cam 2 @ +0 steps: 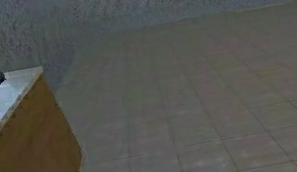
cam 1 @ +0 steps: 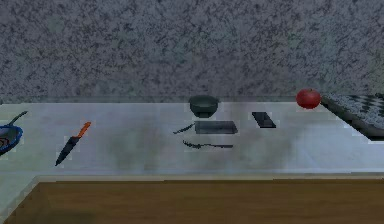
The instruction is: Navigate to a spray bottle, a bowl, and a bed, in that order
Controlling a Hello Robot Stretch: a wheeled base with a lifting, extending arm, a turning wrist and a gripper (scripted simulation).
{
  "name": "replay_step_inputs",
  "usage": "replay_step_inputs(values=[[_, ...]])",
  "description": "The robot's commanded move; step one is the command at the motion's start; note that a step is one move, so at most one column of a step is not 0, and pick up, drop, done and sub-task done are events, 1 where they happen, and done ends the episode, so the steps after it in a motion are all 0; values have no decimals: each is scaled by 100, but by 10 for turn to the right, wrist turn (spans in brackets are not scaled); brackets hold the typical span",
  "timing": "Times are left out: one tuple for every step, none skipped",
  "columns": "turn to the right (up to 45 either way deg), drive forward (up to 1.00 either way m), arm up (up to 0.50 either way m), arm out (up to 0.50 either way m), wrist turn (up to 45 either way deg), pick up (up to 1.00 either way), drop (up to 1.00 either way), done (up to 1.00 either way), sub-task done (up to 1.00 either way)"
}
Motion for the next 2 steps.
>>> replay_step_inputs(values=[[0,0,0,0,0,0,0,0,100],[-450,0,0,0,0,0,0,0,0]])
